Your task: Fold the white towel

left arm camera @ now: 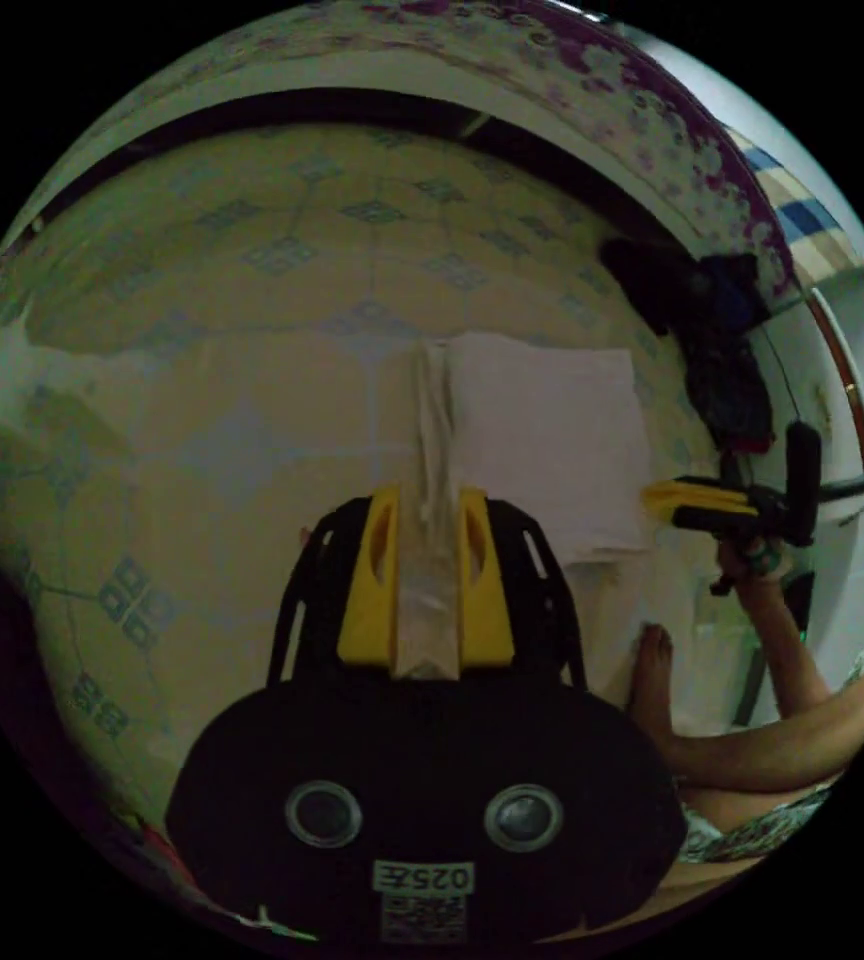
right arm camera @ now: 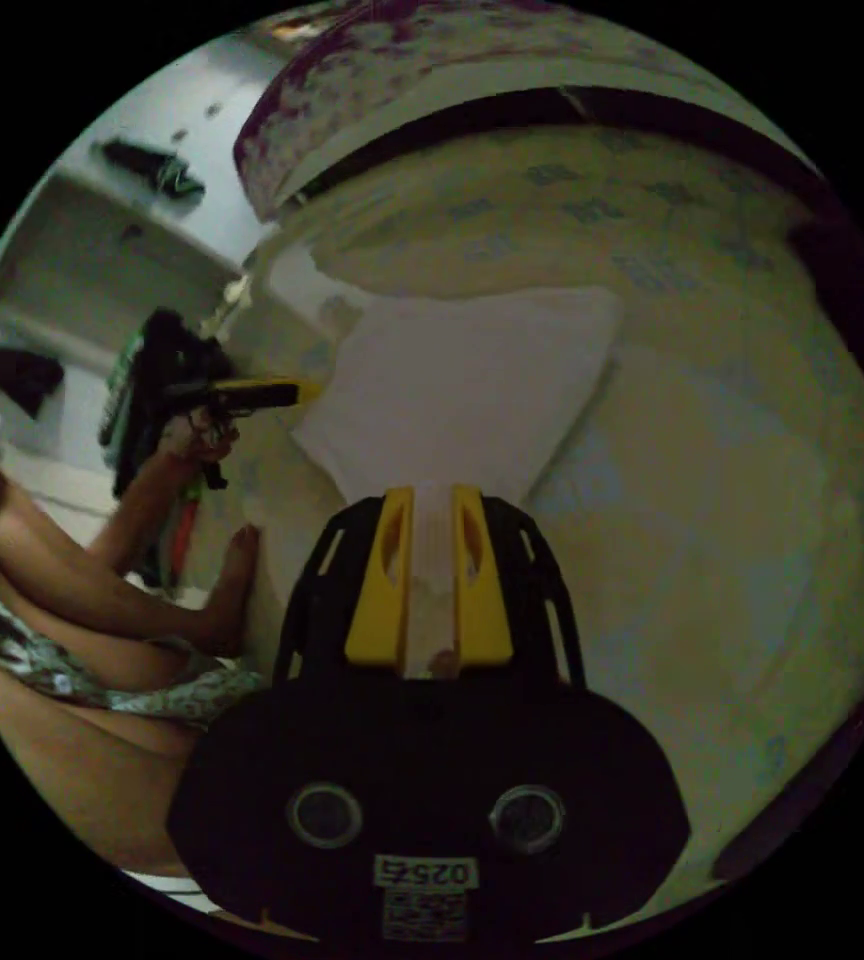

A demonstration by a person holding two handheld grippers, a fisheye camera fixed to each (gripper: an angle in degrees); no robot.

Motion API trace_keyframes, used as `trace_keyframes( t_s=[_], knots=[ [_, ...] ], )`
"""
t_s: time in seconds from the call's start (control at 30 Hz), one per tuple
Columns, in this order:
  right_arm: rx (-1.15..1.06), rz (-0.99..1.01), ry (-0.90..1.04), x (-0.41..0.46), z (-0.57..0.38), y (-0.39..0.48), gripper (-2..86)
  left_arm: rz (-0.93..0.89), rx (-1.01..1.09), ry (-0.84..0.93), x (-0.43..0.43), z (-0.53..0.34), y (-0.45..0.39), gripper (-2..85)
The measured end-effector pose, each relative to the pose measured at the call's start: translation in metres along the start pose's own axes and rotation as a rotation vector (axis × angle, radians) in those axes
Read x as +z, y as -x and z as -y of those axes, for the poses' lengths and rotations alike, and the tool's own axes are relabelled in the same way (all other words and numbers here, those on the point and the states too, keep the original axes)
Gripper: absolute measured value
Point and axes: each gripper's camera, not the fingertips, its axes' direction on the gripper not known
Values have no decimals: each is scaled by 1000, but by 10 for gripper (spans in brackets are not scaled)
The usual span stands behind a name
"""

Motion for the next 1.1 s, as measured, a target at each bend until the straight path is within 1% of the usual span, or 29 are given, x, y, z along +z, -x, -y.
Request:
trace_keyframes(
  t_s=[0.03, 0.07, 0.1, 0.13, 0.17, 0.23, 0.3, 0.4, 0.43, 0.47, 0.53, 0.63, 0.67, 0.73, 0.8, 0.83, 0.87, 0.9, 0.97, 1.0, 1.07, 1.1],
  knots=[
    [88, 80, -40, 2, -8, -17, 88, -16, -26, 29, -8, 6, 17, 114],
    [185, 192, -88, 7, -18, -35, 107, -142, -64, 104, -9, 13, 37, 126],
    [235, 259, -110, 12, -23, -45, 111, -228, -85, 151, -6, 17, 47, 132],
    [315, 395, -169, 23, -33, -64, 118, -374, -100, 183, -8, 23, 63, 128],
    [383, 496, -212, 38, -40, -78, 117, -409, -104, 188, -14, 29, 74, 123],
    [403, 520, -220, 63, -40, -87, 105, -364, -48, 205, -27, 42, 82, 115],
    [385, 456, -198, 86, -32, -85, 102, -358, -17, 214, -40, 54, 87, 111],
    [369, 444, -201, 101, -24, -76, 158, -310, 33, 263, -69, 76, 94, 107],
    [374, 397, -212, 104, -25, -70, 180, -290, 36, 268, -83, 83, 99, 105],
    [383, 337, -212, 111, -27, -66, 184, -275, 31, 258, -99, 88, 107, 102],
    [399, 328, -196, 136, -28, -66, 174, -271, 12, 230, -120, 92, 119, 97],
    [409, 496, -163, 204, -12, -70, 105, -256, 26, 195, -155, 101, 134, 77],
    [415, 487, -159, 225, -4, -68, 81, -287, 31, 217, -165, 108, 141, 76],
    [432, 512, -115, 249, 6, -69, 74, -307, 17, 221, -184, 118, 156, 72],
    [494, 618, -72, 275, 11, -72, 61, -353, -40, 219, -205, 125, 177, 66],
    [528, 706, -61, 289, 13, -70, 58, -379, -63, 212, -220, 126, 190, 61],
    [540, 757, -33, 297, 17, -65, 55, -427, -97, 221, -234, 125, 204, 54],
    [534, 764, -21, 299, 21, -61, 54, -467, -121, 234, -240, 123, 211, 52],
    [472, 767, 46, 298, 45, -34, 49, -702, -206, 231, -264, 106, 237, 46],
    [458, 776, 56, 297, 53, -26, 48, -783, -235, 225, -270, 101, 245, 44],
    [405, 814, 114, 299, 93, 16, 47, -1114, -340, 184, -300, 87, 272, 39],
    [387, 818, 131, 301, 104, 29, 47, -1170, -350, 167, -312, 86, 278, 38]
  ],
)
